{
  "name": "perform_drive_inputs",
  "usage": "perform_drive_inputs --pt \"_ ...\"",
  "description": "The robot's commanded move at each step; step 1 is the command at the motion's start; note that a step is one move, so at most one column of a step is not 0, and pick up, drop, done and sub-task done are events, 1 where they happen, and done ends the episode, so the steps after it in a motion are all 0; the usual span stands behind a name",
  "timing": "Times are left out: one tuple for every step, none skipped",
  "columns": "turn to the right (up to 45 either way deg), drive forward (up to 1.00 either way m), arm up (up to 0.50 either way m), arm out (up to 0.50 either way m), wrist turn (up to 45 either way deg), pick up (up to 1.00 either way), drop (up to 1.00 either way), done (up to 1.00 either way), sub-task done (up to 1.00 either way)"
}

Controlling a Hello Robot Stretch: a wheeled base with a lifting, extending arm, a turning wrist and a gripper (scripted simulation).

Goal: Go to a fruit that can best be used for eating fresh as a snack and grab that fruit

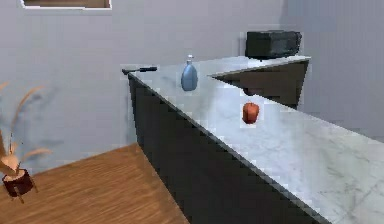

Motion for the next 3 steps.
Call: perform_drive_inputs --pt "-45.0 0.00 0.00 0.00 0.0 0.00 0.00 0.00 0.00" --pt "-24.0 0.00 0.00 0.00 0.0 0.00 0.00 0.00 0.00" --pt "45.0 0.00 0.00 0.00 0.0 0.00 0.00 0.00 0.00"
